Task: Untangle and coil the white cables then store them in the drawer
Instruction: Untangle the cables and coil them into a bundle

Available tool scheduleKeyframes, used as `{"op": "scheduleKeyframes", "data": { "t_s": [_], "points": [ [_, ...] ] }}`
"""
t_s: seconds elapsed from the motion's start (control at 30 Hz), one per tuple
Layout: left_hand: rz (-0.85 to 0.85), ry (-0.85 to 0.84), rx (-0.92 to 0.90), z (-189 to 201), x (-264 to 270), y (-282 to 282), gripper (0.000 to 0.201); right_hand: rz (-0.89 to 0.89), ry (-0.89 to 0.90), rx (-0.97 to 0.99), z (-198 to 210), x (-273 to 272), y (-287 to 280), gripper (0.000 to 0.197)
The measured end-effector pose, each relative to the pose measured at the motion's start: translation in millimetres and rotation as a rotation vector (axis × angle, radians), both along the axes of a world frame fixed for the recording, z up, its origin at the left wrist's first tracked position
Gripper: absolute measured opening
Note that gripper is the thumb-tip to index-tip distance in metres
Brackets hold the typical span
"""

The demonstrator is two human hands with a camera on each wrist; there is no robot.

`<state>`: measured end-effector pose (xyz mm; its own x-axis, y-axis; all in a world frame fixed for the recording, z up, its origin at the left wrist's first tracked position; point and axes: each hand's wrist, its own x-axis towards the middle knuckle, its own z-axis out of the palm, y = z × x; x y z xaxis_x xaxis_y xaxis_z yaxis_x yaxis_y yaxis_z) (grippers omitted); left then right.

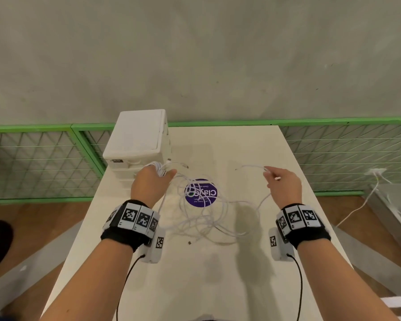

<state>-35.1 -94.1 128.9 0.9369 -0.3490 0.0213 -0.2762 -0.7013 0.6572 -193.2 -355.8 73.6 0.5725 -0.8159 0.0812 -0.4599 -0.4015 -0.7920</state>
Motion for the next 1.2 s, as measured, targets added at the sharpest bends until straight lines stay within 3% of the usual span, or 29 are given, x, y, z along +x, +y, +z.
{"op": "scheduleKeyframes", "data": {
  "t_s": [0.07,0.13,0.23,0.3,0.37,0.5,0.6,0.7,0.8,0.87,0.93,1.0,1.07,1.13,1.2],
  "points": [
    [-0.029,0.026,-0.038,3.8,-4.2,-6.2,0.048,0.076,0.191,0.024,-2.4,3.1,9.9,0.047],
    [-0.064,0.051,-0.055,8.3,-7.1,-12.0,0.048,0.155,0.216,-0.01,-0.5,7.3,24.0,0.06],
    [-0.112,0.066,-0.14,20.3,-11.8,-19.0,0.042,0.365,-0.041,0.059,10.4,16.5,48.1,0.044],
    [-0.12,0.048,-0.206,31.4,-15.6,-22.6,0.039,0.556,0.01,0.148,15.8,23.8,62.7,0.042],
    [-0.128,0.02,-0.261,39.5,-16.3,-24.7,0.04,0.638,0.09,0.145,14.6,29.7,71.1,0.045],
    [-0.148,0.006,-0.29,45.5,-13.3,-22.4,0.049,0.594,0.136,-0.011,12.2,31.6,72.0,0.024],
    [-0.086,-0.029,-0.273,48.9,-7.9,-13.5,0.047,0.424,0.103,-0.11,22.8,29.1,52.8,0.014],
    [0.016,-0.036,-0.324,51.2,4.2,-0.3,0.033,0.231,0.046,-0.141,31.3,19.1,20.8,0.008],
    [0.048,-0.01,-0.367,55.7,5.3,0.0,0.038,0.19,0.114,-0.127,31.4,14.6,7.1,0.004],
    [-0.011,0.003,-0.359,59.4,-1.6,-9.0,0.036,0.227,0.131,-0.137,29.7,19.3,13.2,0.017],
    [-0.09,0.018,-0.357,62.0,-9.9,-18.4,0.032,0.361,0.0,-0.171,33.7,25.1,30.2,0.03],
    [-0.132,0.049,-0.364,62.9,-15.9,-25.6,0.034,0.516,-0.205,-0.151,44.6,29.1,55.9,0.027],
    [-0.133,0.078,-0.405,62.6,-19.7,-30.4,0.032,0.633,-0.307,0.032,53.2,31.3,81.5,0.021],
    [-0.143,0.119,-0.466,64.6,-23.7,-33.0,0.024,0.712,-0.287,0.266,51.8,32.5,102.2,0.019],
    [-0.158,0.17,-0.538,69.7,-26.8,-33.5,0.02,0.779,-0.173,0.322,39.8,32.6,113.1,0.019]
  ]
}}
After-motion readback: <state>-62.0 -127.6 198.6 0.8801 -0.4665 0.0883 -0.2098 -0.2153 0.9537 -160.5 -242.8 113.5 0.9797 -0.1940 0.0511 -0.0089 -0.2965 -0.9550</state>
